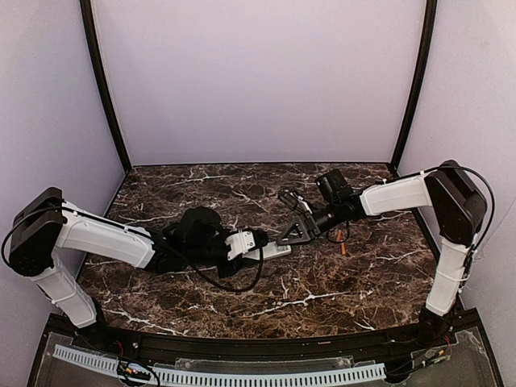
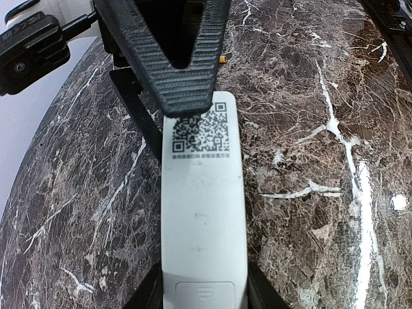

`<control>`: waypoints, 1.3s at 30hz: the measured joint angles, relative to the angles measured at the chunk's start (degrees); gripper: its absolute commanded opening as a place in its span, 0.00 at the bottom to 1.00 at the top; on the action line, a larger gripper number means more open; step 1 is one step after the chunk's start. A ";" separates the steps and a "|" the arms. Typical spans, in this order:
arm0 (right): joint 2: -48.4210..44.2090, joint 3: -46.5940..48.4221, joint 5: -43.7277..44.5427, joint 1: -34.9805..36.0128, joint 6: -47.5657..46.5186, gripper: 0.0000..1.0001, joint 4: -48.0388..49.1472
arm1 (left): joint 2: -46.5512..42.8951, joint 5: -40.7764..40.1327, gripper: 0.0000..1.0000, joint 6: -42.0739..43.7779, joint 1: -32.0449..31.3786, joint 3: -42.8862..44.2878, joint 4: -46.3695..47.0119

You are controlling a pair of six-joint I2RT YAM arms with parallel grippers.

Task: Load the batteries into the remote control
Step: Pass from the left arm to the right

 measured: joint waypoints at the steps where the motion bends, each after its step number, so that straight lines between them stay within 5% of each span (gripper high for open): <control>1: 0.00 0.00 -0.33 0.26 -0.15 0.55 0.07 | 0.00 0.09 0.25 0.24 -0.13 0.00 -0.02; 8: 0.00 0.00 -2.32 1.07 0.92 0.38 1.38 | -1.11 -0.02 0.25 2.14 -0.61 0.00 0.07; 21: 0.52 0.00 -3.61 1.29 1.68 0.32 2.08 | -2.01 -2.91 0.24 4.39 -1.18 0.09 0.44; 29: 0.98 0.04 -3.32 1.38 2.36 0.07 0.59 | -2.08 -5.01 0.27 5.86 -1.29 0.09 1.33; 36: 0.98 0.07 -3.54 1.46 2.08 0.01 0.39 | -2.51 -5.64 0.72 5.31 -1.51 -0.48 2.23; 39: 0.94 0.04 -3.28 1.49 2.10 0.00 0.70 | -5.29 -7.28 0.78 1.81 -1.49 -2.69 4.00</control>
